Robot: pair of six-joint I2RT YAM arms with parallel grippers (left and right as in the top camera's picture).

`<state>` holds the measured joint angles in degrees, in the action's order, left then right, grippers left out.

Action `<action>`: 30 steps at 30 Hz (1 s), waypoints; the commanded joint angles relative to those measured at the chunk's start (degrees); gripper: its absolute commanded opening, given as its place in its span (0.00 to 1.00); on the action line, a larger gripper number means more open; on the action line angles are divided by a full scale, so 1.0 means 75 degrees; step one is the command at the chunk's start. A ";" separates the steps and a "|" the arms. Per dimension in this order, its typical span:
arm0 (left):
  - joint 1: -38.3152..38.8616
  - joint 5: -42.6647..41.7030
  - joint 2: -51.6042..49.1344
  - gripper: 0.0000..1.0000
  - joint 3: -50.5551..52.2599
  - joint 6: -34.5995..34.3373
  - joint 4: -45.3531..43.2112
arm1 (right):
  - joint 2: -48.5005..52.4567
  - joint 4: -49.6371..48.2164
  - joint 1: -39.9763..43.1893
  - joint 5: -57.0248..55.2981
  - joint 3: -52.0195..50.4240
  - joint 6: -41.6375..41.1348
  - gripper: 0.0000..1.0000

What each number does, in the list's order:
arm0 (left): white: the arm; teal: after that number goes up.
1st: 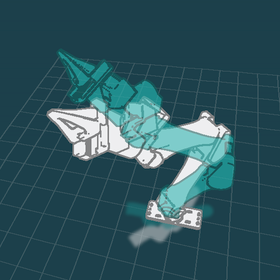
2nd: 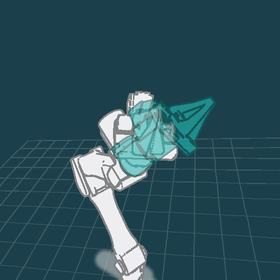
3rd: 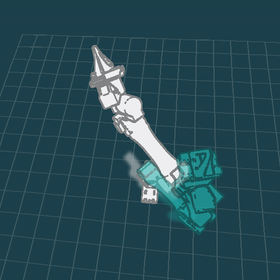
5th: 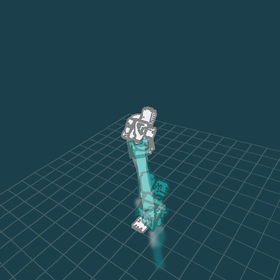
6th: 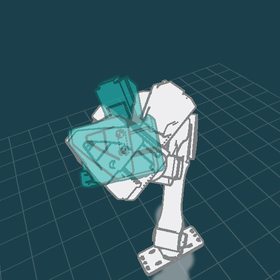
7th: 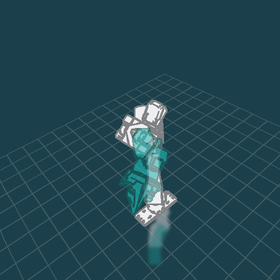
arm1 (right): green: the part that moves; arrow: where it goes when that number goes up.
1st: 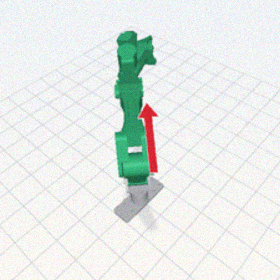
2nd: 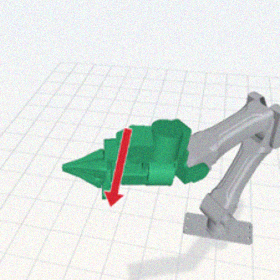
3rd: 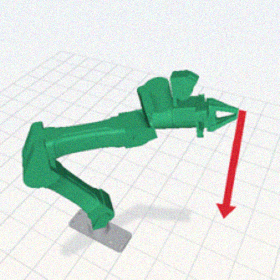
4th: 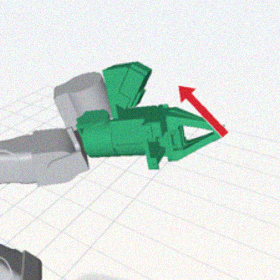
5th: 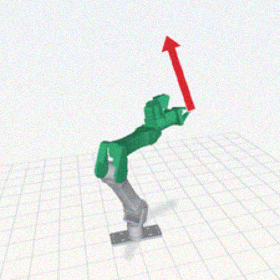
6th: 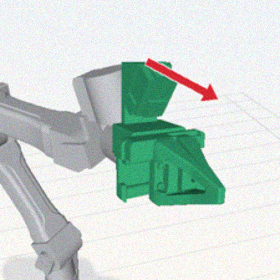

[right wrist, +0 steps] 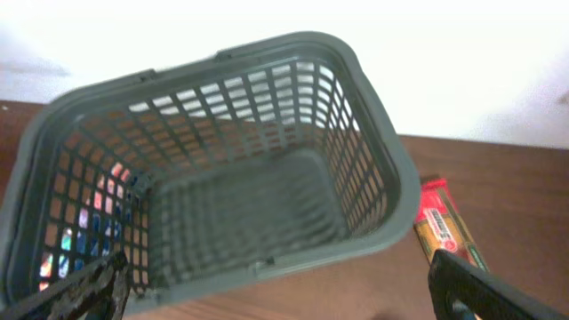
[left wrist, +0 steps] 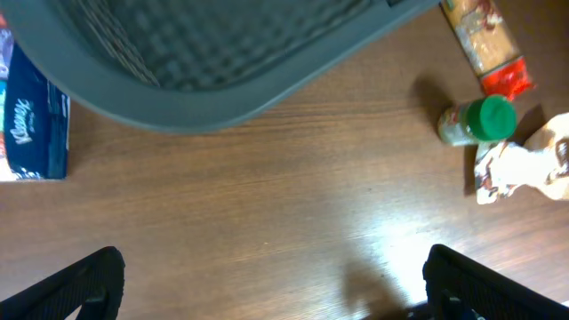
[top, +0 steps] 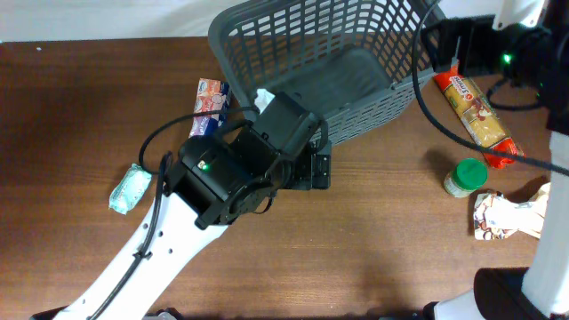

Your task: Pack container

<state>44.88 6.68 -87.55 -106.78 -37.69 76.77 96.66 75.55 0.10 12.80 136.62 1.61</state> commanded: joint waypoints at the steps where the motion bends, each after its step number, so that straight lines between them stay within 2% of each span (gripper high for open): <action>1: 0.0012 -0.0146 -0.0015 0.99 -0.0012 -0.0635 0.0003 | 0.0449 -0.0230 -0.0055 0.0440 0.0114 0.0009 0.99; 10: 0.0047 -0.0592 -0.0114 0.99 -0.0009 -0.0632 0.0093 | 0.1236 -0.0251 -0.0064 0.1498 0.0114 0.0729 0.99; 30: 0.0061 -0.1268 -0.0248 0.99 0.0032 -0.0635 0.0935 | 0.2468 -0.0321 -0.0064 0.0836 0.0070 0.0714 0.99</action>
<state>44.99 -1.52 -89.17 -106.76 -41.69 83.42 113.93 74.11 0.10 20.10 136.73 6.48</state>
